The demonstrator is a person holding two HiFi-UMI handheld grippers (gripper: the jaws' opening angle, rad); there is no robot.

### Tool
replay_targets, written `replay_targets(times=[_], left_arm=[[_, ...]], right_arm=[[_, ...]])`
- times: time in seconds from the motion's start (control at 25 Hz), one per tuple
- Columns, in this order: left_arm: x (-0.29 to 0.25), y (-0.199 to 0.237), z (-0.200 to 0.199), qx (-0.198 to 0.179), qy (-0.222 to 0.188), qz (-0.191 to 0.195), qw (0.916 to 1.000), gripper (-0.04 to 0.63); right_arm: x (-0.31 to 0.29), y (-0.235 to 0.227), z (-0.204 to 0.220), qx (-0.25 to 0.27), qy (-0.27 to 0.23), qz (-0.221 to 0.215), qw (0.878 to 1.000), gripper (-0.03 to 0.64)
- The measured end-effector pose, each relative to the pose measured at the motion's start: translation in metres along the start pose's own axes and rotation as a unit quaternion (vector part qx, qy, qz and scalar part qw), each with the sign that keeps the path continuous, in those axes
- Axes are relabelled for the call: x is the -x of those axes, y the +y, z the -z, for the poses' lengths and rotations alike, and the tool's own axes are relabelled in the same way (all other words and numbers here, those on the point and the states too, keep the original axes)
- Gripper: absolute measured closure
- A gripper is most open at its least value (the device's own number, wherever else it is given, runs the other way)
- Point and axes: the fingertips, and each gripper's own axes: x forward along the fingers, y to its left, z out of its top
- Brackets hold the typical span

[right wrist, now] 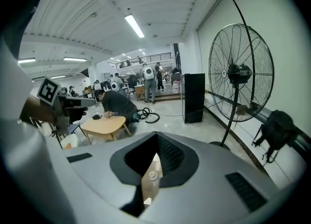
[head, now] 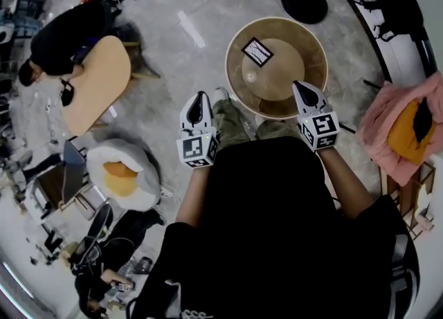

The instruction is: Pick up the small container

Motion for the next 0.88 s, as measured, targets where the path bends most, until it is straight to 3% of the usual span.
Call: replay_targets(times=[0.24, 0.4, 0.56, 0.68, 0.72, 0.84, 0.88], left_arm=[[-0.047, 0.014, 0.009, -0.03, 0.027, 0.076, 0.9963, 0.569], [-0.062, 0.037, 0.041, -0.046, 0.042, 0.12, 0.9908, 0.569], [-0.082, 0.023, 0.076, -0.043, 0.073, 0.187, 0.9786, 0.569], [-0.086, 0.0, 0.107, -0.039, 0.108, 0.247, 0.962, 0.568], [-0.088, -0.006, 0.117, -0.04, 0.118, 0.262, 0.9571, 0.547], [-0.097, -0.02, 0.144, -0.049, 0.138, 0.29, 0.9459, 0.356], [-0.101, -0.023, 0.151, -0.051, 0.14, 0.293, 0.9444, 0.332]], right_arm=[[-0.015, 0.006, 0.0, -0.034, -0.004, 0.055, 0.998, 0.603], [-0.036, 0.034, 0.011, -0.038, -0.005, 0.084, 0.996, 0.603], [-0.049, 0.034, 0.018, -0.038, 0.002, 0.109, 0.993, 0.603], [-0.05, 0.039, 0.029, -0.047, 0.015, 0.112, 0.992, 0.603], [-0.052, 0.041, 0.031, -0.045, 0.019, 0.111, 0.993, 0.603], [-0.058, 0.045, 0.04, -0.042, 0.031, 0.104, 0.993, 0.603], [-0.06, 0.044, 0.043, -0.042, 0.035, 0.101, 0.993, 0.603]])
